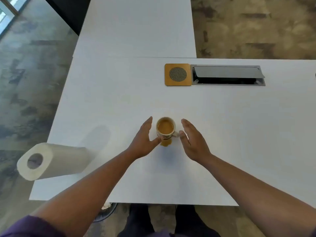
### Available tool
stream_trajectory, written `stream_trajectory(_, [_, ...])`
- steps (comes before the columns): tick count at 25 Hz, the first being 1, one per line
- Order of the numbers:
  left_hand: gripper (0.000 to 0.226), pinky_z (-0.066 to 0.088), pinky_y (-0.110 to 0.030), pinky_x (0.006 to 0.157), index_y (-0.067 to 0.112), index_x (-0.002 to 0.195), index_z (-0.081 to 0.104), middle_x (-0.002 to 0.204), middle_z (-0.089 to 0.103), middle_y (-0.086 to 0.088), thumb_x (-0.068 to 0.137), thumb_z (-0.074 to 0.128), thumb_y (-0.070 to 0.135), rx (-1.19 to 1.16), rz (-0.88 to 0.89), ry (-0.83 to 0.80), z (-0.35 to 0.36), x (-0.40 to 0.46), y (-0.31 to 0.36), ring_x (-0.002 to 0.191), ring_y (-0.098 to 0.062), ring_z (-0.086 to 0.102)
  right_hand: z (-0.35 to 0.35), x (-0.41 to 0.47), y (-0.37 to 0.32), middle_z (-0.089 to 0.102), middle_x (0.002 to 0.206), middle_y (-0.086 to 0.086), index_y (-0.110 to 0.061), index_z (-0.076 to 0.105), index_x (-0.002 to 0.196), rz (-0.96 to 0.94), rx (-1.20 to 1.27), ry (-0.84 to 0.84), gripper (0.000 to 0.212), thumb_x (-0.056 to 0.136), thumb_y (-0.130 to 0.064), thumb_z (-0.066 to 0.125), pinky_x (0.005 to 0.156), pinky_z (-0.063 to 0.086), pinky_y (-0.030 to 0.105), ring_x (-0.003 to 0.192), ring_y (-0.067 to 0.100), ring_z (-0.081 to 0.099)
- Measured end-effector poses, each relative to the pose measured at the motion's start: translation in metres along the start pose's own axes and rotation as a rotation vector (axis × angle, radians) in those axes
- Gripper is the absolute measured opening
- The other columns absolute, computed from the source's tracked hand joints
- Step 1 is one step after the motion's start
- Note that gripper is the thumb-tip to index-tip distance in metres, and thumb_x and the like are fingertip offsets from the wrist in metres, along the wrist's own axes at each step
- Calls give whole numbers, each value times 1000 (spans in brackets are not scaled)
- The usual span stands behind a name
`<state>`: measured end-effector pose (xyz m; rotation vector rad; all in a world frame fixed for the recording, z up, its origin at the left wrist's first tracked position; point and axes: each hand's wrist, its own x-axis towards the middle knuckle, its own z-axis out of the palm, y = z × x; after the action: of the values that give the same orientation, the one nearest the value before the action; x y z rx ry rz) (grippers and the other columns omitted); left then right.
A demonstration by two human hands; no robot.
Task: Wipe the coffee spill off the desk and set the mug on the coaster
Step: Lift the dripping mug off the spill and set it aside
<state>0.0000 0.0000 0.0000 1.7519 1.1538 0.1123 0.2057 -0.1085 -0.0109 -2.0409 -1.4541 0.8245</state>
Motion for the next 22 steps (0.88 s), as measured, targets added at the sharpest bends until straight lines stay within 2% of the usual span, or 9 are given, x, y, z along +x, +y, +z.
stream_trajectory(1, [98,35,-36,119,28,163,11,169,20,3,90,75,42,-33,-12,15,2,2,-3,150,-18,34,5,0,4,35,162,0,-15,35,155,58,61,4,54,108,-41,35,121,26,32,150,13,30])
stream_trajectory(3, [92,38,-30,113,29,162,18,167,28,1,91,75,38,-81,-55,15,3,6,-8,147,-18,39,10,2,8,50,152,1,-15,48,148,136,148,-16,49,106,-41,40,113,35,29,141,16,44])
stream_trajectory(6, [76,41,-25,108,26,159,32,160,42,0,94,72,34,-157,-108,38,11,12,-12,142,-17,46,18,7,10,70,119,-5,-25,67,122,216,260,-7,30,104,-38,48,93,50,31,109,12,63])
stream_trajectory(8, [63,45,-29,108,23,154,43,151,54,3,97,69,31,-244,-142,75,13,17,-14,137,-13,53,19,14,10,73,96,-12,-36,70,101,254,327,-4,17,101,-39,53,80,52,32,87,4,63])
stream_trajectory(10, [48,49,-27,103,22,146,55,137,66,9,100,66,28,-310,-157,114,16,20,-16,126,-5,61,21,18,11,72,85,-20,-40,69,91,296,374,-20,14,99,-40,57,72,49,26,77,-2,62])
stream_trajectory(12, [34,51,-14,87,23,134,66,117,73,21,100,66,28,-344,-168,160,19,24,-17,108,8,66,22,21,11,73,86,-19,-36,71,92,315,408,-31,13,98,-39,60,73,51,29,78,-1,62])
stream_trajectory(14, [27,48,-4,72,23,124,72,100,74,29,98,68,29,-387,-188,215,21,27,-18,94,13,67,24,24,14,73,89,-8,-31,72,94,342,436,-51,14,98,-37,61,80,54,39,84,13,64])
stream_trajectory(17, [25,47,-3,68,24,121,74,103,75,21,97,69,32,-415,-210,237,23,30,-16,90,10,68,27,28,19,74,94,4,-25,72,96,374,479,-90,16,100,-34,59,88,55,45,94,27,68])
stream_trajectory(22, [13,48,-3,66,36,107,75,95,75,28,96,70,31,-451,-231,220,23,33,-15,91,12,67,30,33,20,76,99,6,-19,71,98,426,546,-132,18,103,-26,55,90,57,33,99,20,72])
